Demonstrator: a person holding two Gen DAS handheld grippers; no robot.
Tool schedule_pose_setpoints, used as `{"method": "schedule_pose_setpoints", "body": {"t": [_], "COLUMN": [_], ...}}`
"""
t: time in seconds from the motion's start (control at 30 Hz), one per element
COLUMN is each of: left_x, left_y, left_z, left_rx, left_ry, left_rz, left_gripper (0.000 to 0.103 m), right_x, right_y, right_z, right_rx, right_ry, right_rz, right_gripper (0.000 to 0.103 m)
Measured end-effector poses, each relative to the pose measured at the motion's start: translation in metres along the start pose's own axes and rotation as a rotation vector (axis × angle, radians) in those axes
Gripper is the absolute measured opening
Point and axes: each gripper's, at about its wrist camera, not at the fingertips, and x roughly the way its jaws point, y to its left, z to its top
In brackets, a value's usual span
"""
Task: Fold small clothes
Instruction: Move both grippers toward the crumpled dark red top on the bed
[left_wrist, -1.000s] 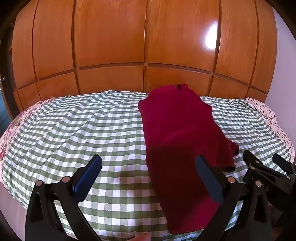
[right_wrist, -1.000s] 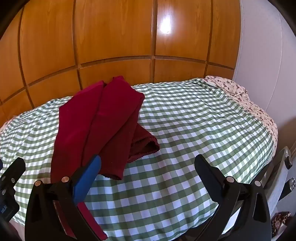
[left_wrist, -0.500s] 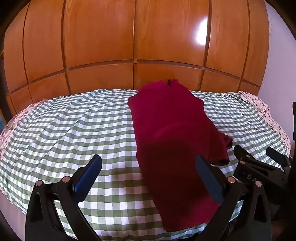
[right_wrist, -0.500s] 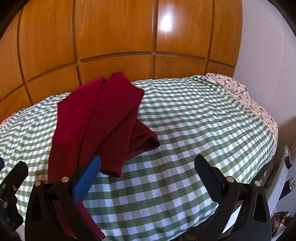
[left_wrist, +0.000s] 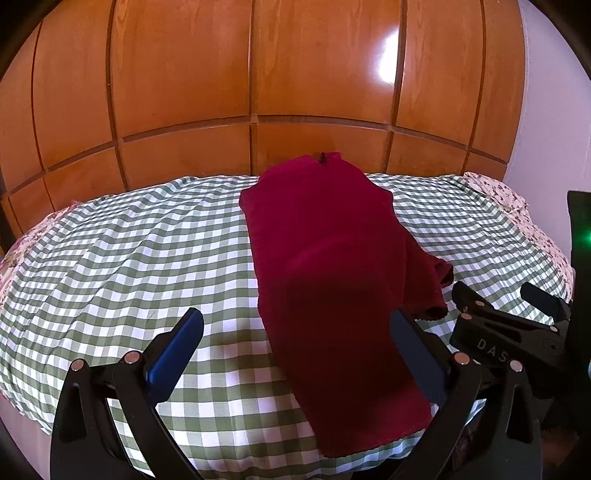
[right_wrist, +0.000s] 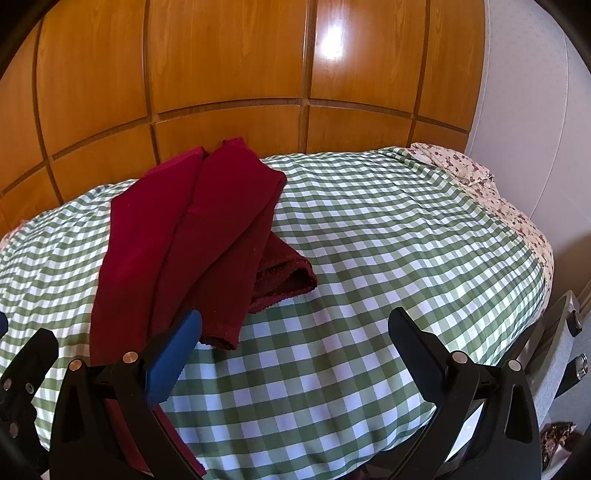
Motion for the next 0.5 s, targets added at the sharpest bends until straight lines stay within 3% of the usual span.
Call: {"method": "schedule_pose_setpoints", "body": {"t": [0.5], "left_x": [0.0055], "left_y": [-0.007], "left_z": [-0.0013], "left_rx": [0.033], "left_ry": [0.024], "left_rz": [0.005], "left_gripper": [0.101], "right_x": [0.0002], "right_y": [-0.004], "right_z": [-0.0005], "right_rx": [0.013], "right_ry": [0.004], "right_rz": [-0.001], "right_gripper": [0.1]}}
